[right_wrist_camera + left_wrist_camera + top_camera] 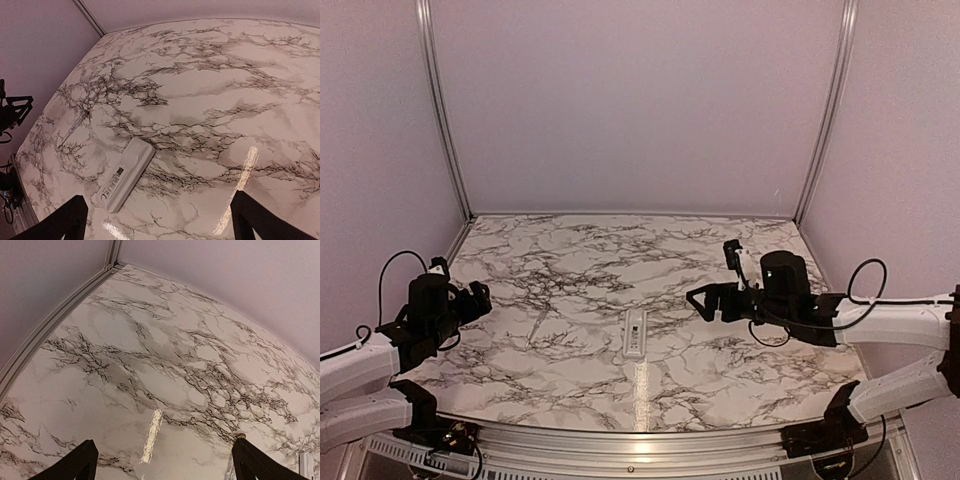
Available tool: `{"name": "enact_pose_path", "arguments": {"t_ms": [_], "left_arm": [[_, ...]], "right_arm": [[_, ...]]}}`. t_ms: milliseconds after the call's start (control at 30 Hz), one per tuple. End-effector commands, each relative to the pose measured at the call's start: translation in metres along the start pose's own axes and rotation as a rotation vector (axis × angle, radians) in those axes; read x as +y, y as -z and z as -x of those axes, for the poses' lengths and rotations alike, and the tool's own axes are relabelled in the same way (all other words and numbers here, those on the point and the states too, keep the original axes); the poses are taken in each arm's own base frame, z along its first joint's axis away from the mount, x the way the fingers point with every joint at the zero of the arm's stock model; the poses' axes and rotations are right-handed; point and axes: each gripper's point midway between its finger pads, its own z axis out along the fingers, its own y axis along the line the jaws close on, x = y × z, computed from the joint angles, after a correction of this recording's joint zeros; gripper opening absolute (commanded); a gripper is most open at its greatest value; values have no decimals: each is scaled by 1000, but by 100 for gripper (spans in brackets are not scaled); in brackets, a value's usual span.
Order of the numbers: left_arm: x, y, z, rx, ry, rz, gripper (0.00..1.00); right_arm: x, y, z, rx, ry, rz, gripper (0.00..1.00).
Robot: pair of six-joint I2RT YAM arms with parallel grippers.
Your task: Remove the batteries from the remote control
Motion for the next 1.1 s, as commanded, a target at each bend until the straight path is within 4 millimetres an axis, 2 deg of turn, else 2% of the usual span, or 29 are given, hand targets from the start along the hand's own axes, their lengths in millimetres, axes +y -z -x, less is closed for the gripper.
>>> {"name": "enact_pose_path", "arguments": {"t_ms": [0, 300, 567, 600, 800, 1067], "left_arm": [[-7, 1, 11, -29, -4, -12, 98], [-13, -6, 6, 1, -30, -22, 96], [-22, -6, 4, -4, -74, -12, 95], [-23, -5, 4, -7, -77, -12, 95], [-24, -2, 5, -18, -80, -14, 95], [-23, 1, 6, -29, -75, -15, 94]], "right_arm": [[14, -5, -12, 62, 14, -165, 99], [54, -33, -58, 178, 120, -340, 99], [88, -81, -110, 284, 206, -465, 98], [86, -87, -119, 302, 225, -496, 99], [95, -111, -128, 310, 233, -537, 98], [90, -122, -129, 274, 222, -587, 98]]}}
